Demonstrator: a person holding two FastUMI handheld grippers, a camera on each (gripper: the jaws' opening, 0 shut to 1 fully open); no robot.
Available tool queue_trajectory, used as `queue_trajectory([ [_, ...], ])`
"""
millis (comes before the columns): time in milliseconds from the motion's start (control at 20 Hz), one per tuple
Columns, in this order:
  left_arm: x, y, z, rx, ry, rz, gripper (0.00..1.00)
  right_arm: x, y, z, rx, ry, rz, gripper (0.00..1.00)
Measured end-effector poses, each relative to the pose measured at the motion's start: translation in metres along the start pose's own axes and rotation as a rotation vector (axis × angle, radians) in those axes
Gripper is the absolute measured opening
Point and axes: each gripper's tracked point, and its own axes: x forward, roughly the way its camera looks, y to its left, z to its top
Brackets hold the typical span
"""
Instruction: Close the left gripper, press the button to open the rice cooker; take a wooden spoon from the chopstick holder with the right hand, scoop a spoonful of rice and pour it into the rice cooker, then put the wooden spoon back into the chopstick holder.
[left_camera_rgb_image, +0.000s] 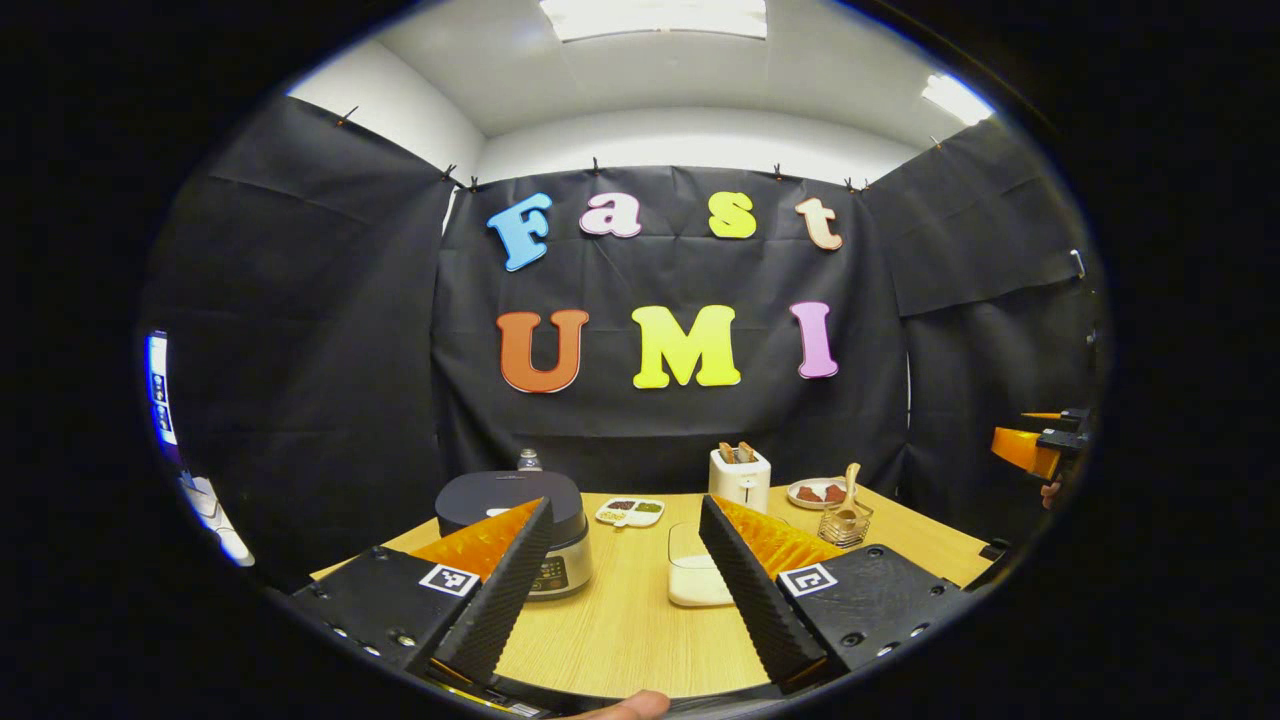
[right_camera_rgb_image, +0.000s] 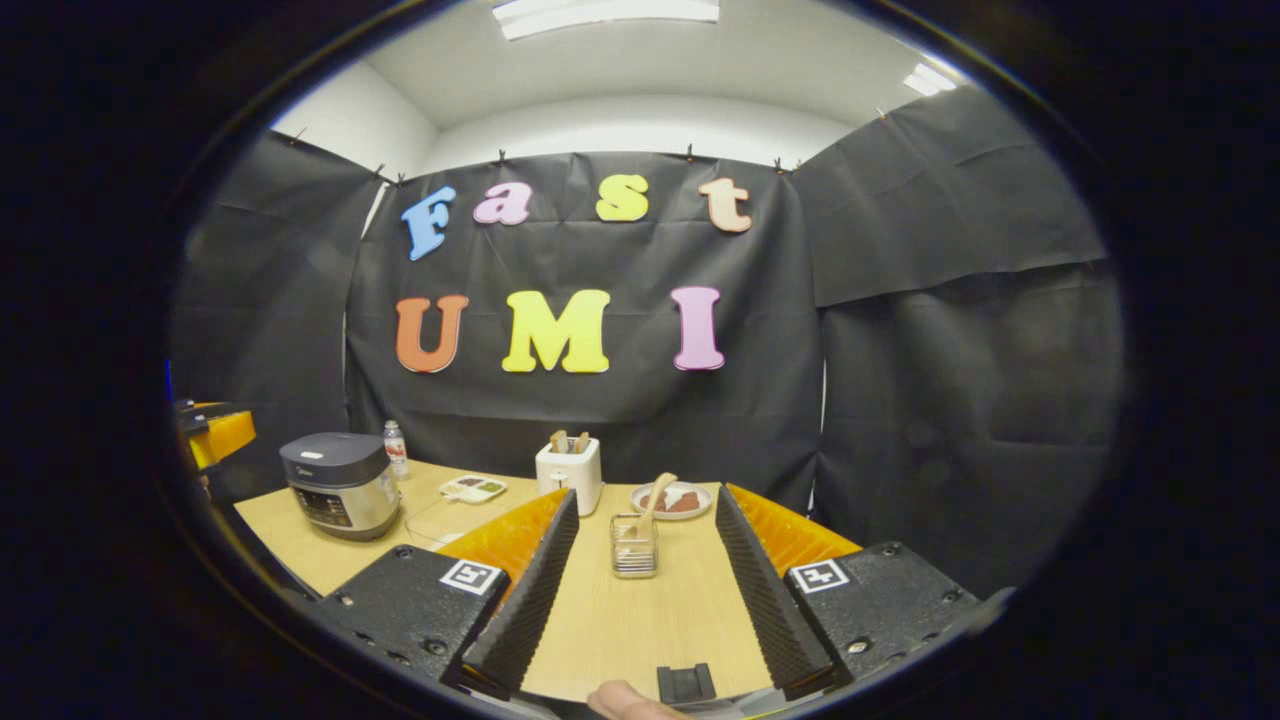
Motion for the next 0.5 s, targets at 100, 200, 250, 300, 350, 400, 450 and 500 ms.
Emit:
queue_trajectory([
  [100,0.001,-0.008,-0.002,-0.014,-0.001,-0.036,0.94,0.001,-0.001,-0.001,0.003,0.002,-0.003,0.87],
  [200,0.002,-0.014,-0.008,-0.052,0.018,-0.072,0.94,0.000,0.000,-0.002,0.007,0.008,0.001,0.87],
  [250,0.002,-0.014,-0.011,-0.061,0.026,-0.075,0.94,0.002,0.001,-0.003,0.008,0.010,0.005,0.87],
  [300,0.003,-0.010,-0.012,-0.062,0.028,-0.068,0.94,0.002,0.001,-0.003,0.008,0.010,0.004,0.87],
  [350,0.004,-0.006,-0.013,-0.056,0.027,-0.057,0.94,0.002,0.000,-0.003,0.009,0.012,0.005,0.87],
  [400,0.004,-0.002,-0.013,-0.049,0.027,-0.045,0.94,0.002,0.000,-0.003,0.010,0.012,0.003,0.87],
  [450,0.005,0.001,-0.014,-0.044,0.025,-0.034,0.94,0.003,0.000,-0.003,0.009,0.013,0.003,0.87],
  [500,0.006,0.002,-0.014,-0.037,0.023,-0.029,0.94,0.002,0.000,-0.003,0.010,0.014,0.003,0.87],
])
